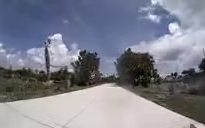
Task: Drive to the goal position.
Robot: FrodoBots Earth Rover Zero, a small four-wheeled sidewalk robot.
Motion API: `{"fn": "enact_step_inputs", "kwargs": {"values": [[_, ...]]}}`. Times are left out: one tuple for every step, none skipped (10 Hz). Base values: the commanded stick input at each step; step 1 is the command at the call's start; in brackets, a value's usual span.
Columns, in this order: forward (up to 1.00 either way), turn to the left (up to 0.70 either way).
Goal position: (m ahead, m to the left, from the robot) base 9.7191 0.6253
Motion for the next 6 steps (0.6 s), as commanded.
{"fn": "enact_step_inputs", "kwargs": {"values": [[0.85,0.0],[0.85,0.0],[0.85,0.0],[0.85,0.0],[0.85,0.0],[0.85,0.0]]}}
